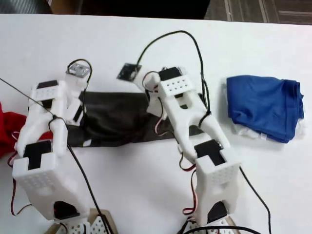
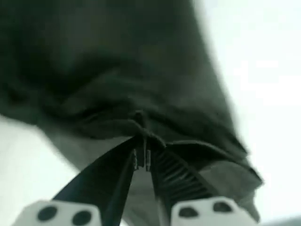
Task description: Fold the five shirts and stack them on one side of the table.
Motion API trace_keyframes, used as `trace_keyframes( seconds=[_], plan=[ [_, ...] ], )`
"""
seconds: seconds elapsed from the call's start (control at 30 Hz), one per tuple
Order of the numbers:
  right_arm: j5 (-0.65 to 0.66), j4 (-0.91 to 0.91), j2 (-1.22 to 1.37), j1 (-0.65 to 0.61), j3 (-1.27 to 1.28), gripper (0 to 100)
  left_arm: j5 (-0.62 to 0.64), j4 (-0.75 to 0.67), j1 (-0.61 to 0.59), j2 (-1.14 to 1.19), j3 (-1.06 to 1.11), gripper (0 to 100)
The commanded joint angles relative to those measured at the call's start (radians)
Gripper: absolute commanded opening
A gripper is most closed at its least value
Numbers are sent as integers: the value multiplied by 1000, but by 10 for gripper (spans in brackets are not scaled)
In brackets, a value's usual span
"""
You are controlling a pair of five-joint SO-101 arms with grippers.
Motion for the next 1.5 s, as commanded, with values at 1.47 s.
trace_keyframes(
  seconds=[1.47],
  plan=[
    [-147, -45, -157, -111, 124, 22, 6, -32, -2, 11, -4, 180]
  ],
)
